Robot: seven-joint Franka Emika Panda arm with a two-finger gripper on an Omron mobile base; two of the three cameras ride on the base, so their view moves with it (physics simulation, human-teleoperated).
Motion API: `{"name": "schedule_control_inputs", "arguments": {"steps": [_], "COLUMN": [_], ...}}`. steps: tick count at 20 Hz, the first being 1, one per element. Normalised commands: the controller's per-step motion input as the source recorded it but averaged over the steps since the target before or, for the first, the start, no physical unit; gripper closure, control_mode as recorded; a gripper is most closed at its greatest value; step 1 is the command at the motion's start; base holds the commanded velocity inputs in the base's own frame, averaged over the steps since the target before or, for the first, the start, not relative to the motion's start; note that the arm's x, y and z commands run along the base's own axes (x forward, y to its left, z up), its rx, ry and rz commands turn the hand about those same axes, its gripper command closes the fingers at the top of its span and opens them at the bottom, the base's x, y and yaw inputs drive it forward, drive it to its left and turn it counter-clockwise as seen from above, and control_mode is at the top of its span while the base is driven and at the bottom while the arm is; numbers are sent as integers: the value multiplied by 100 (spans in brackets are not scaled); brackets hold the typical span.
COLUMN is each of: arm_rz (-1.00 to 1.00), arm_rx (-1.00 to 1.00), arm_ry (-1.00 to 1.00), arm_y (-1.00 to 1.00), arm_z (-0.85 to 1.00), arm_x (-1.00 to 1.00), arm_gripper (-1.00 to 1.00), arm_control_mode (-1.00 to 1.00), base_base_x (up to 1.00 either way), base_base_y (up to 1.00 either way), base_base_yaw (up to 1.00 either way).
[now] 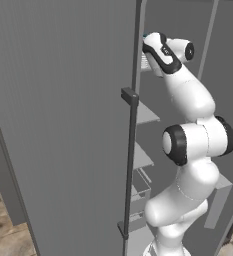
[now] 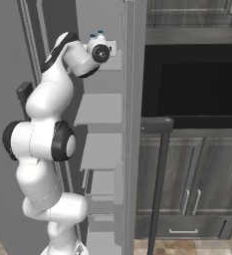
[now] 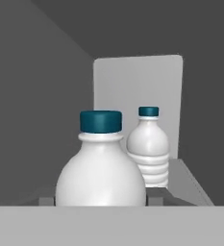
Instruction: Take the bottled waters from the counter and place them in the freezer to freeze. Close the freezer door after placing the bottles.
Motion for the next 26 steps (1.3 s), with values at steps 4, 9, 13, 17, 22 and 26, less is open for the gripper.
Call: {"name": "schedule_control_inputs", "arguments": {"steps": [4, 9, 13, 17, 22, 26], "arm_rz": [0, 0, 0, 0, 0, 0], "arm_rx": [0, 0, 0, 0, 1, 0], "arm_ry": [0, 0, 0, 0, 0, 0], "arm_y": [0, 0, 0, 0, 0, 0], "arm_z": [-9, -11, -14, -19, -13, -4], "arm_x": [26, 24, 26, 25, 21, 0], "arm_gripper": [100, 100, 100, 100, 100, -100], "arm_control_mode": [-100, -100, -100, -100, -100, -100], "base_base_x": [0, 0, 0, 0, 0, 0], "base_base_y": [0, 0, 0, 0, 0, 0], "base_base_yaw": [0, 0, 0, 0, 0, 0]}}
